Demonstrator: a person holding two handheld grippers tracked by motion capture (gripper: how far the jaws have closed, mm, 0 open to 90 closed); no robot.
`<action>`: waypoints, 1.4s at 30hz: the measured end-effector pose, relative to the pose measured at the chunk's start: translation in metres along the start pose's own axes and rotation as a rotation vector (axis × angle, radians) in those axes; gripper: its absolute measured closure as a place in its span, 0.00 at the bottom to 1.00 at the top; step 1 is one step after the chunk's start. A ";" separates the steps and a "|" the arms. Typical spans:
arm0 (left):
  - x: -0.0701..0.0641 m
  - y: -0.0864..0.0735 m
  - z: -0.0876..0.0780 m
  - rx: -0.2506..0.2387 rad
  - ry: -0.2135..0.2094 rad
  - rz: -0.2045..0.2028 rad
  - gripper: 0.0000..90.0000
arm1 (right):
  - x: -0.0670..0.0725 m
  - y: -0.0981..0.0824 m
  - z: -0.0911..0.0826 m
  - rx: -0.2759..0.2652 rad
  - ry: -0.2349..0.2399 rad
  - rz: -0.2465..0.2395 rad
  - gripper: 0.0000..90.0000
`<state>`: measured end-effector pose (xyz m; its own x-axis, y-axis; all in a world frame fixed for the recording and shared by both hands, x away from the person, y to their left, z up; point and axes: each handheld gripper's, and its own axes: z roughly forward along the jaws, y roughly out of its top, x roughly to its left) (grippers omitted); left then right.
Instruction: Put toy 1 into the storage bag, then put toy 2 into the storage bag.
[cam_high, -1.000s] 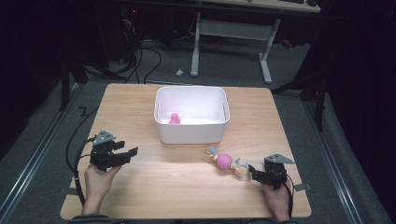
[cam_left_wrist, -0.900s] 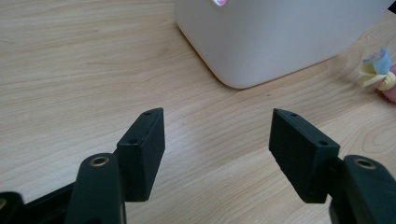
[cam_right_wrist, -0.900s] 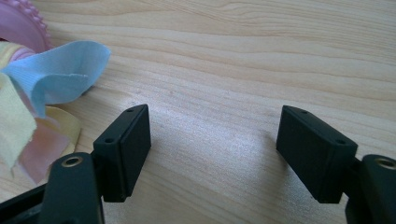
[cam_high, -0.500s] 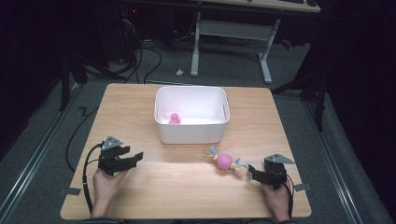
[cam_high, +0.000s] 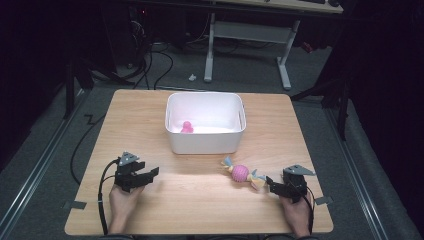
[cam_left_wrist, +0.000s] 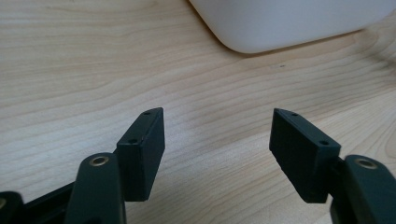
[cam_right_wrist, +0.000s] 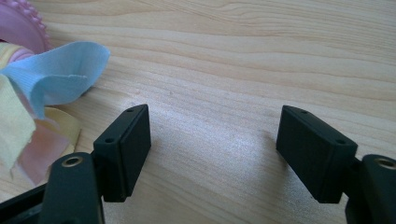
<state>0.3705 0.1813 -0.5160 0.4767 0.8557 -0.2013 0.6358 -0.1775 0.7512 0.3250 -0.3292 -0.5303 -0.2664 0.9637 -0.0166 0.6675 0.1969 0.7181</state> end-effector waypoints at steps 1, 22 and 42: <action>-0.001 -0.001 0.002 0.000 0.004 0.000 0.40 | 0.000 0.000 0.000 0.000 0.000 0.000 0.29; -0.022 -0.009 0.028 0.038 0.112 0.156 0.33 | 0.000 0.000 0.000 0.001 -0.001 0.005 0.30; -0.022 -0.009 0.028 0.039 0.116 0.153 0.31 | 0.001 0.000 -0.019 -0.031 0.135 -0.014 0.35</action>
<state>0.3710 0.1506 -0.5359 0.4977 0.8673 -0.0114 0.5857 -0.3264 0.7419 0.3114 -0.3317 -0.5167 -0.3679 0.9276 0.0650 0.6414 0.2025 0.7400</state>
